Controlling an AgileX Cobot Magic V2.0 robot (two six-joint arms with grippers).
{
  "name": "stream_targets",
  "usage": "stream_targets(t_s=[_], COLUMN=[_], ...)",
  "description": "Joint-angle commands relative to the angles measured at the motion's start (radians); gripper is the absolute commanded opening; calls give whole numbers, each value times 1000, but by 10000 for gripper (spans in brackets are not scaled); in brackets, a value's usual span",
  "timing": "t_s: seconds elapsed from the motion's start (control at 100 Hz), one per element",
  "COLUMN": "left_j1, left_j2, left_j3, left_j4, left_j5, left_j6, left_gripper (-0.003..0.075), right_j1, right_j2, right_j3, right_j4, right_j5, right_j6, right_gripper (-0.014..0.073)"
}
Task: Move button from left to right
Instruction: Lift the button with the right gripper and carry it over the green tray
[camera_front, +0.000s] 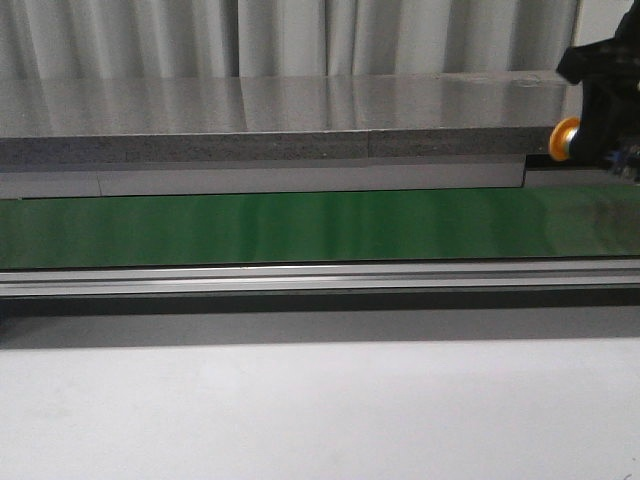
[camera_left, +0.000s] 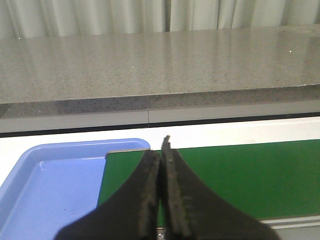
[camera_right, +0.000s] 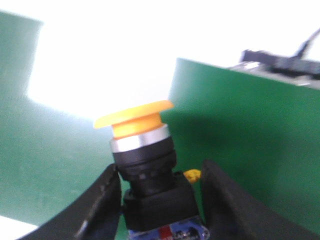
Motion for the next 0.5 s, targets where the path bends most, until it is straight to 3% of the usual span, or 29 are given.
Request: stream_targets(t_s=[0.0,0.25,0.49], left_j1=[-9,-9,-9], left_j2=[4,4,4], left_j3=[-28,-28,-28], left_j4=[-11,-11,-11], left_j5=[-73,-73,-73], left_j6=[-3,-3,-3], left_gripper=[-20,-20,-20], right_j1=[-65,-249,-364], right_j2=[-52,-48,-21], right_j3=[-77,-114,-114], right_j4=[-7,-8,-9], right_j5=[3,-10,-42], right_j6=[-10,-10,-11], right_gripper=[245,245,245])
